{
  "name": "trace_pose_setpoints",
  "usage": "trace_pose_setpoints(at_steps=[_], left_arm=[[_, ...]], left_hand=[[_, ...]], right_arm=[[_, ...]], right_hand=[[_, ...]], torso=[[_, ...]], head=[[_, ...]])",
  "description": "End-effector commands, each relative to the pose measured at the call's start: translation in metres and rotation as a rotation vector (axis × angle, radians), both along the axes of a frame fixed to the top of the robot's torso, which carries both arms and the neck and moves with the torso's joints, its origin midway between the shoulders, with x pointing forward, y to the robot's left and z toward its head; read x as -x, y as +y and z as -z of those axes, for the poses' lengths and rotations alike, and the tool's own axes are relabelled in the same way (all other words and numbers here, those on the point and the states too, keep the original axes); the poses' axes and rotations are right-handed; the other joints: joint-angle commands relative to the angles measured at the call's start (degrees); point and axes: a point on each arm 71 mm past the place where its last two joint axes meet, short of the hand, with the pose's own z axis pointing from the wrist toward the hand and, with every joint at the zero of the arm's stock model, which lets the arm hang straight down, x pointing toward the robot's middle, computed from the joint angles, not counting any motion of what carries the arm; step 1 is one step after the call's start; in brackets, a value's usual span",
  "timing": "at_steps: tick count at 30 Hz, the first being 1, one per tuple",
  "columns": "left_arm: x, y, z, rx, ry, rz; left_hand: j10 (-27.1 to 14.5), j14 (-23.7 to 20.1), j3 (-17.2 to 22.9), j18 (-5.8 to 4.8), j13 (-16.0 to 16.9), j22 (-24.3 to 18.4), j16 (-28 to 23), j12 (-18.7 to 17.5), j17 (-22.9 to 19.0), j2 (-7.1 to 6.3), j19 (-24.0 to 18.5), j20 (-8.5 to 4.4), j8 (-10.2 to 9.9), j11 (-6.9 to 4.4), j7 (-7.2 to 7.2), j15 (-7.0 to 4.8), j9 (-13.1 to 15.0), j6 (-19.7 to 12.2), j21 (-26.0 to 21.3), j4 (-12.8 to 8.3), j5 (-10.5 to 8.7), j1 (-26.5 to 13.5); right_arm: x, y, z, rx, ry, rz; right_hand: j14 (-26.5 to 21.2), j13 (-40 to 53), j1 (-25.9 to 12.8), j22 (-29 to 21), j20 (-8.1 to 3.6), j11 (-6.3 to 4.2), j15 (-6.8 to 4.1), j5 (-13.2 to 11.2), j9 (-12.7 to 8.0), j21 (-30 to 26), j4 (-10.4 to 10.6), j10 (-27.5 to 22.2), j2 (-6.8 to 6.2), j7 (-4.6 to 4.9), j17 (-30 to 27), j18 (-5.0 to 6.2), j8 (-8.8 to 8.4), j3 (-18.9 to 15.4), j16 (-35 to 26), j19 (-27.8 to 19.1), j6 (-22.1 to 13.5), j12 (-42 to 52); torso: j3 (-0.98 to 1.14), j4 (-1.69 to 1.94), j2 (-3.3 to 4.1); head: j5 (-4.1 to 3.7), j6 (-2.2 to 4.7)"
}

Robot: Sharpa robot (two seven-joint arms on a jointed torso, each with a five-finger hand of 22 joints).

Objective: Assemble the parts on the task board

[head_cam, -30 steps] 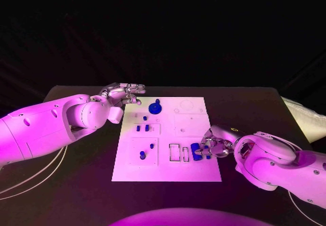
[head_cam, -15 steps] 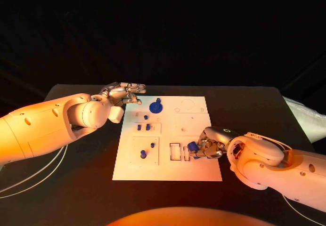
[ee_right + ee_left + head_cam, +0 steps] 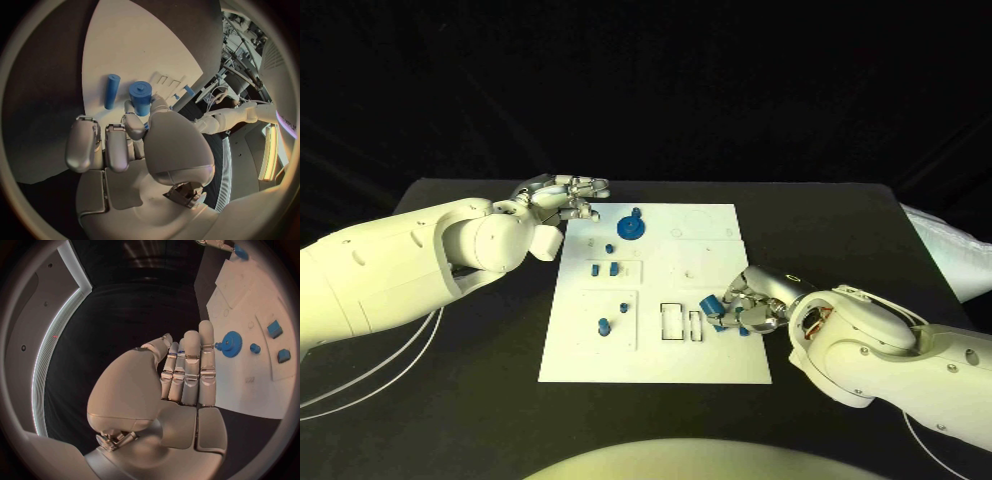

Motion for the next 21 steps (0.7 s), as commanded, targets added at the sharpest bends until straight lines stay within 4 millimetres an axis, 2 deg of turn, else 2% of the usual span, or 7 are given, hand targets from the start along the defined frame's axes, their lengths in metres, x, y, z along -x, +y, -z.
trace_pose_setpoints(at_steps=[1,4,7,15,21], left_arm=[[0.000,-0.002,-0.001,0.004,-0.006,0.016],[0.000,-0.002,0.000,0.004,-0.006,0.017],[0.000,-0.003,0.000,0.004,-0.005,0.018],[0.000,-0.004,0.000,0.005,-0.004,0.021],[0.001,-0.005,0.000,0.006,-0.005,0.024]], left_hand=[[-0.4,-0.3,-0.1,0.64,-0.1,-0.1,-0.1,0.1,-0.1,0.26,0.3,0.09,0.2,0.02,-0.06,0.01,-0.1,-0.4,-0.2,-0.1,0.07,-0.3],[-0.4,-0.3,-0.1,0.64,-0.1,-0.1,-0.1,0.1,-0.1,0.26,0.3,0.09,0.2,0.02,-0.06,0.01,-0.1,-0.4,-0.2,-0.1,0.07,-0.3],[-0.4,-0.3,-0.1,0.64,-0.1,-0.1,-0.1,0.1,-0.1,0.26,0.3,0.09,0.2,0.02,-0.06,0.01,-0.1,-0.4,-0.2,-0.1,0.07,-0.3],[-0.4,-0.3,-0.1,0.64,-0.1,-0.1,-0.1,0.1,-0.1,0.26,0.3,0.09,0.2,0.02,-0.06,0.01,-0.1,-0.4,-0.2,-0.1,0.07,-0.3],[-0.4,-0.3,-0.1,0.64,-0.1,-0.1,-0.1,0.1,-0.1,0.26,0.3,0.09,0.2,0.02,-0.06,0.01,-0.1,-0.4,-0.2,-0.1,0.07,-0.3]], right_arm=[[-0.002,-0.001,-0.011,-0.152,-0.005,0.065],[0.000,0.001,-0.012,-0.166,0.035,0.050],[0.001,0.006,-0.009,-0.182,0.121,0.026],[0.003,0.025,-0.003,-0.177,0.224,-0.041],[0.003,0.036,0.002,-0.157,0.245,-0.067]], right_hand=[[3.5,0.2,0.9,0.0,-0.44,-0.15,-0.29,0.7,1.7,0.3,-0.1,0.3,0.99,-0.21,0.1,-1.04,0.79,0.0,0.4,-0.1,0.3,0.1],[3.5,0.2,0.9,0.0,-0.45,-0.13,-0.29,0.9,1.8,0.3,0.0,0.3,0.92,-0.17,0.1,-1.04,0.77,-0.1,0.4,-0.1,0.3,0.0],[3.4,-0.1,-0.5,-0.1,-0.37,0.05,-0.14,-0.5,2.1,0.2,0.4,0.0,1.70,0.00,0.0,-1.04,0.62,-0.7,0.3,-0.2,0.0,-0.5],[3.4,0.0,-0.6,0.1,-0.34,-0.03,-0.19,0.1,2.6,0.4,0.4,0.0,2.16,-0.12,0.2,-1.06,0.79,-1.0,0.5,-0.2,0.2,-0.6],[3.4,0.2,-1.9,0.2,-0.36,-0.16,-0.27,-0.4,3.3,0.4,0.5,0.1,2.77,-0.30,0.2,-1.06,1.05,-1.9,0.5,-0.2,0.6,-0.8]], torso=[[-0.08,0.06,-0.03],[-0.07,0.05,-0.04],[-0.15,0.09,-0.01],[-0.26,0.15,-0.10],[-0.19,0.13,-0.03]], head=[[-0.03,0.11],[0.02,0.16],[0.04,0.29],[0.11,0.12],[0.25,0.12]])
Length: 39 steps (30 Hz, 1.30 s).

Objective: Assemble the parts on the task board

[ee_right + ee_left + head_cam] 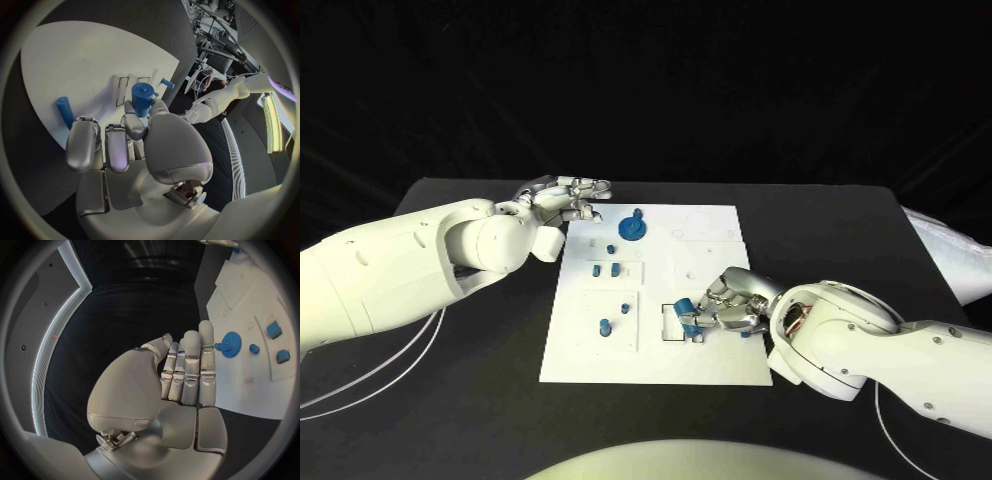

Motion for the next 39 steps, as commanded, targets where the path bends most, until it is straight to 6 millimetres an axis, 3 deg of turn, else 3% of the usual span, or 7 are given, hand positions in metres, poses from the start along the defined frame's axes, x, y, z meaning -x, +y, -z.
trace_pose_setpoints(at_steps=[1,8,13,17,23,33,39], left_arm=[[0.000,-0.003,-0.001,0.007,-0.007,0.020],[0.000,-0.006,-0.001,0.009,-0.007,0.025],[0.000,-0.007,-0.001,0.009,-0.007,0.026],[-0.001,-0.006,-0.001,0.008,-0.007,0.024],[-0.001,-0.006,-0.001,0.008,-0.007,0.024],[-0.001,-0.006,0.000,0.007,-0.006,0.023],[-0.001,-0.006,0.000,0.007,-0.006,0.023]], left_hand=[[-0.4,-0.3,-0.1,0.64,-0.1,-0.1,-0.1,0.1,-0.1,0.26,0.3,0.09,0.2,0.02,-0.06,0.01,-0.1,-0.4,-0.2,-0.1,0.07,-0.3],[-0.4,-0.3,-0.1,0.64,-0.1,-0.1,-0.1,0.1,-0.1,0.26,0.3,0.09,0.2,0.02,-0.06,0.01,-0.1,-0.4,-0.2,-0.1,0.07,-0.3],[-0.5,-0.3,-0.2,0.64,-0.1,-0.2,-0.1,0.2,-0.1,0.34,0.3,0.10,0.2,0.02,-0.07,0.02,-0.1,-0.4,-0.3,-0.2,0.07,-0.3],[-0.5,-0.3,-0.2,0.64,-0.1,-0.2,-0.1,0.2,-0.1,0.34,0.3,0.10,0.2,0.02,-0.07,0.02,-0.1,-0.4,-0.3,-0.2,0.07,-0.3],[-0.5,-0.3,-0.2,0.64,-0.1,-0.2,-0.1,0.2,-0.1,0.34,0.3,0.10,0.2,0.02,-0.07,0.02,-0.1,-0.4,-0.3,-0.2,0.07,-0.3],[-0.5,-0.3,-0.2,0.64,-0.1,-0.2,-0.1,0.2,-0.1,0.34,0.3,0.10,0.2,0.02,-0.07,0.02,-0.1,-0.4,-0.3,-0.2,0.07,-0.3],[-0.5,-0.3,-0.2,0.64,-0.1,-0.2,-0.1,0.2,-0.1,0.34,0.3,0.10,0.2,0.02,-0.07,0.02,-0.1,-0.4,-0.3,-0.2,0.07,-0.3]], right_arm=[[0.002,0.004,0.006,0.016,0.052,-0.039],[-0.001,0.008,0.007,0.016,0.025,-0.028],[-0.004,0.008,0.006,0.023,-0.008,-0.021],[-0.005,0.009,0.006,0.028,-0.026,-0.038],[-0.003,0.013,0.005,0.036,-0.040,-0.082],[-0.001,0.017,0.003,0.072,-0.081,-0.127],[-0.003,0.015,0.001,0.080,-0.119,-0.115]], right_hand=[[3.4,0.0,-0.4,0.0,-0.37,-0.15,-0.29,-0.5,3.3,0.2,0.1,-0.1,0.37,-0.30,-0.1,-1.06,1.06,-0.5,0.3,-0.2,0.6,-0.5],[3.4,-0.3,-1.2,-0.1,-0.39,-0.17,-0.31,-1.3,3.6,0.1,0.1,-0.3,0.60,-0.33,-0.2,-1.03,1.10,-1.1,0.2,-0.3,0.5,-1.0],[3.2,-2.7,-6.0,-1.0,-0.28,0.04,-0.17,-12.8,4.7,-0.5,0.1,-1.9,0.89,-0.16,-0.7,-0.88,0.94,-4.7,-0.2,-0.9,-0.2,-4.1],[3.0,-8.2,-9.7,-2.1,-0.10,0.51,0.19,-19.3,5.2,-1.1,0.2,-5.3,-0.99,0.31,-0.7,-0.69,0.39,-8.1,-0.3,-1.5,-1.6,-10.1],[2.8,-12.0,-12.7,-3.0,0.21,0.79,0.50,-19.6,5.6,-1.8,0.3,-7.6,-3.78,0.65,-1.1,-0.52,0.13,-8.1,-0.8,-2.0,-2.4,-14.3],[3.0,-10.3,0.7,-1.9,0.25,0.46,0.27,-15.6,7.2,-1.2,-5.6,-5.3,-1.43,0.33,-0.9,-0.67,0.74,-4.2,-0.8,-1.6,-1.7,-13.0],[3.0,-9.3,3.6,-1.5,0.15,0.32,0.16,-15.0,7.6,-1.0,-7.4,-4.5,-0.41,0.25,-0.8,-0.73,0.91,-3.5,-0.9,-1.4,-1.5,-12.2]], torso=[[0.04,-0.02,0.03],[0.03,-0.11,0.03],[0.09,-0.11,0.02],[0.11,-0.08,0.05],[0.16,-0.13,0.06],[0.12,-0.10,0.02],[0.09,-0.06,0.01]], head=[[0.18,-0.06],[0.24,-0.04],[0.23,-0.01],[0.10,0.03],[0.09,0.01],[-0.07,-0.05],[-0.10,0.02]])
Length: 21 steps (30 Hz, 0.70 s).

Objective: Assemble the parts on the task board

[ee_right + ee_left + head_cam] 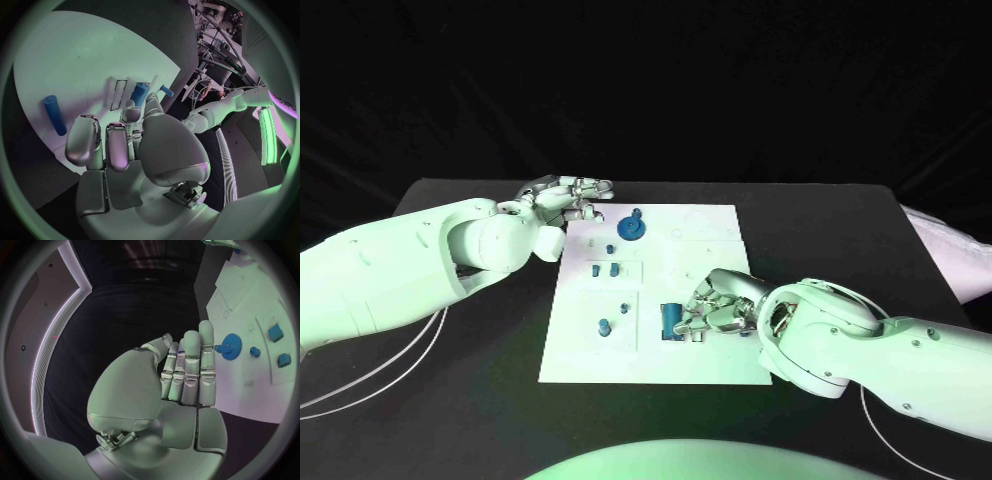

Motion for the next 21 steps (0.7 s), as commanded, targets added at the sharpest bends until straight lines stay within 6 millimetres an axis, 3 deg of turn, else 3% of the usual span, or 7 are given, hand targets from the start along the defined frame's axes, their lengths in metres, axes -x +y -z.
trace_pose_setpoints(at_steps=[1,5,12,15,21], left_arm=[[0.000,-0.002,-0.001,0.007,-0.007,0.019],[0.001,-0.002,-0.001,0.007,-0.007,0.018],[0.001,0.002,-0.001,0.004,-0.008,0.011],[0.002,0.002,0.000,0.004,-0.008,0.011],[0.002,0.002,0.001,0.005,-0.005,0.012]], left_hand=[[-0.5,-0.3,-0.2,0.64,-0.1,0.0,-0.1,0.2,-0.1,0.34,0.3,0.10,0.2,0.02,-0.07,0.02,-0.1,-0.4,-0.3,-0.2,0.07,-0.3],[-0.5,-0.3,-0.2,0.64,-0.1,0.0,-0.1,0.2,-0.1,0.34,0.3,0.10,0.2,0.02,-0.07,0.02,-0.1,-0.4,-0.3,-0.2,0.07,-0.3],[-0.5,-0.3,-0.2,0.64,-0.1,0.0,-0.1,0.2,-0.1,0.34,0.3,0.10,0.2,0.02,-0.07,0.02,-0.1,-0.4,-0.3,-0.2,0.07,-0.3],[-0.5,-0.3,-0.2,0.64,-0.1,0.0,-0.1,0.2,-0.1,0.34,0.3,0.10,0.2,0.02,-0.07,0.02,-0.1,-0.4,-0.3,-0.2,0.07,-0.3],[-0.5,-0.3,-0.2,0.64,-0.1,0.0,-0.1,0.2,-0.1,0.34,0.3,0.10,0.2,0.02,-0.07,0.02,-0.1,-0.4,-0.3,-0.2,0.07,-0.3]], right_arm=[[0.000,-0.002,-0.003,0.019,-0.058,-0.014],[0.002,-0.016,-0.008,0.003,-0.078,0.022],[0.001,-0.055,-0.024,0.030,-0.110,0.093],[0.000,-0.069,-0.026,0.060,-0.127,0.118],[-0.002,-0.090,-0.026,0.130,-0.146,0.151]], right_hand=[[3.0,-0.2,0.6,0.1,0.13,0.06,0.17,1.3,0.1,0.3,-0.3,0.3,0.39,-0.10,0.1,-0.76,0.18,0.0,-0.3,0.2,0.2,0.0],[3.2,0.5,0.4,0.5,0.14,0.13,0.22,4.1,0.2,0.6,-0.2,0.7,0.75,0.01,0.8,-0.84,-0.17,-0.2,0.1,0.4,-0.2,0.5],[3.4,1.3,-0.2,1.3,0.23,0.29,0.36,10.0,0.1,1.0,0.8,1.1,1.29,0.23,1.7,-0.96,-1.15,-0.7,0.7,0.7,-0.7,1.0],[3.4,1.4,0.0,1.4,0.23,0.28,0.35,11.5,0.1,1.1,0.9,1.1,1.34,0.21,1.9,-0.97,-1.36,-0.8,0.8,0.7,-0.6,0.9],[3.4,1.3,1.2,1.6,0.16,0.15,0.26,13.7,0.1,1.2,0.8,1.0,1.78,0.08,1.9,-0.99,-1.69,-0.3,0.8,0.7,-0.4,0.6]], torso=[[-0.05,0.02,-0.04],[0.02,-0.01,0.00],[-0.01,-0.40,-0.15],[-0.05,-0.43,-0.17],[0.09,-0.53,-0.16]], head=[[0.00,0.08],[-0.11,0.25],[-0.75,0.52],[-0.87,0.64],[-1.14,0.69]])
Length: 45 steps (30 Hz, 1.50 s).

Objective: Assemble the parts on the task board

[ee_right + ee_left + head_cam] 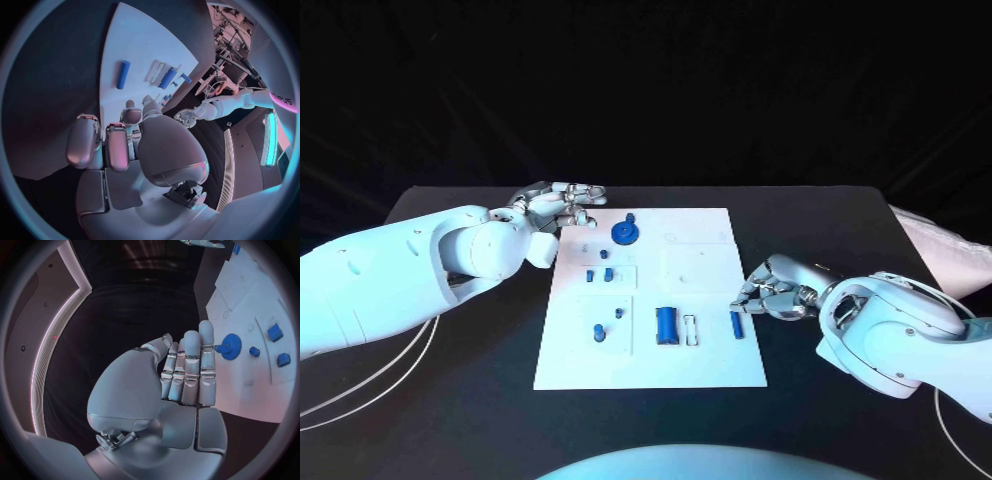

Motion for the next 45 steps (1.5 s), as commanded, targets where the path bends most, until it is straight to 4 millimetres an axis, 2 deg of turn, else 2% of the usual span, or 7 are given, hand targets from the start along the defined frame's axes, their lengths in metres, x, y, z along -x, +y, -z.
trace_pose_setpoints(at_steps=[1,9,17,31,35,39,45], left_arm=[[0.001,-0.002,0.000,0.008,-0.008,0.017],[0.002,-0.003,0.003,0.009,-0.001,0.023],[0.003,-0.003,0.004,0.009,-0.005,0.020],[0.003,-0.001,0.004,0.008,-0.005,0.017],[0.003,-0.001,0.004,0.007,-0.005,0.016],[0.003,-0.001,0.004,0.008,-0.004,0.017],[0.003,0.000,0.004,0.007,-0.003,0.017]], left_hand=[[-0.5,-0.3,-0.2,0.64,-0.1,-0.1,-0.1,0.2,-0.1,0.33,0.3,0.09,0.2,0.01,-0.07,0.02,-0.1,-0.4,-0.3,-0.2,0.07,-0.3],[-0.5,-0.3,-0.2,0.64,-0.1,-0.1,-0.1,0.2,-0.1,0.33,0.3,0.09,0.2,0.01,-0.07,0.02,-0.1,-0.4,-0.3,-0.2,0.07,-0.3],[-0.5,-0.3,-0.2,0.64,-0.1,-0.1,-0.1,0.2,-0.1,0.33,0.3,0.09,0.2,0.01,-0.07,0.02,-0.1,-0.4,-0.3,-0.2,0.07,-0.3],[-0.5,-0.3,-0.2,0.64,-0.1,-0.1,-0.1,0.2,-0.1,0.33,0.3,0.09,0.2,0.01,-0.07,0.02,-0.1,-0.4,-0.3,-0.2,0.07,-0.3],[-0.5,-0.3,-0.2,0.64,-0.1,-0.1,-0.1,0.2,-0.1,0.33,0.3,0.09,0.2,0.01,-0.07,0.02,-0.1,-0.4,-0.3,-0.2,0.07,-0.3],[-0.5,-0.3,-0.2,0.64,-0.1,-0.1,-0.1,0.2,-0.1,0.33,0.3,0.09,0.2,0.01,-0.07,0.02,-0.1,-0.4,-0.3,-0.2,0.07,-0.3],[-0.5,-0.3,-0.2,0.64,-0.1,-0.1,-0.1,0.2,-0.1,0.33,0.3,0.09,0.2,0.01,-0.07,0.02,-0.1,-0.4,-0.3,-0.2,0.07,-0.3]], right_arm=[[-0.001,-0.006,0.001,0.056,-0.026,0.005],[0.001,-0.007,0.011,0.116,-0.002,0.006],[0.003,0.001,0.022,0.165,0.017,-0.026],[0.002,0.014,0.031,0.253,-0.030,-0.086],[0.002,0.018,0.031,0.313,-0.066,-0.122],[0.002,0.024,0.035,0.391,-0.068,-0.176],[0.004,0.031,0.041,0.457,-0.063,-0.225]], right_hand=[[3.4,0.0,0.6,0.1,-0.06,-0.07,0.26,0.2,0.0,0.4,0.0,0.2,0.18,-0.20,0.1,-1.01,-0.25,0.5,0.2,0.5,-0.1,-0.2],[3.4,-0.1,0.5,0.1,-0.05,-0.06,0.25,0.2,0.0,0.4,0.1,0.1,0.21,-0.20,0.0,-1.02,-0.24,0.4,0.2,0.5,0.0,-0.4],[3.4,0.0,-0.5,0.2,0.00,0.02,0.31,-0.7,0.0,0.4,1.2,0.3,-0.61,-0.12,0.1,-1.03,-0.47,-0.5,0.2,0.5,0.3,-0.4],[3.3,-0.2,-0.1,0.0,0.04,0.00,0.31,-1.5,0.1,0.3,1.2,0.2,-1.19,-0.16,-0.2,-1.00,-0.66,-0.9,-0.1,0.4,0.4,-0.8],[3.2,-0.3,1.2,0.0,0.04,-0.04,0.28,-3.0,0.2,0.2,0.6,0.1,-1.44,-0.18,-0.3,-0.99,-0.79,-0.7,-0.2,0.3,0.5,-1.0],[3.2,-0.4,4.3,0.1,-0.03,-0.13,0.19,-8.6,0.3,0.3,-1.1,0.0,-1.19,-0.23,-0.3,-1.01,-1.00,0.5,-0.3,0.3,0.8,-1.4],[3.3,-0.6,5.1,0.3,0.00,-0.09,0.23,-9.3,0.3,0.3,-1.7,-0.2,-1.74,-0.18,-0.1,-1.05,-1.19,0.8,-0.2,0.4,0.7,-1.7]], torso=[[0.02,-0.09,-0.02],[-0.07,0.21,0.08],[-0.16,0.13,0.03],[-0.11,0.15,0.00],[-0.09,0.07,-0.01],[-0.09,0.08,-0.01],[-0.09,0.07,-0.01]], head=[[-0.33,0.06],[-0.32,0.00],[-0.11,-0.05],[0.22,-0.25],[0.25,-0.29],[0.25,-0.30],[0.39,-0.16]])
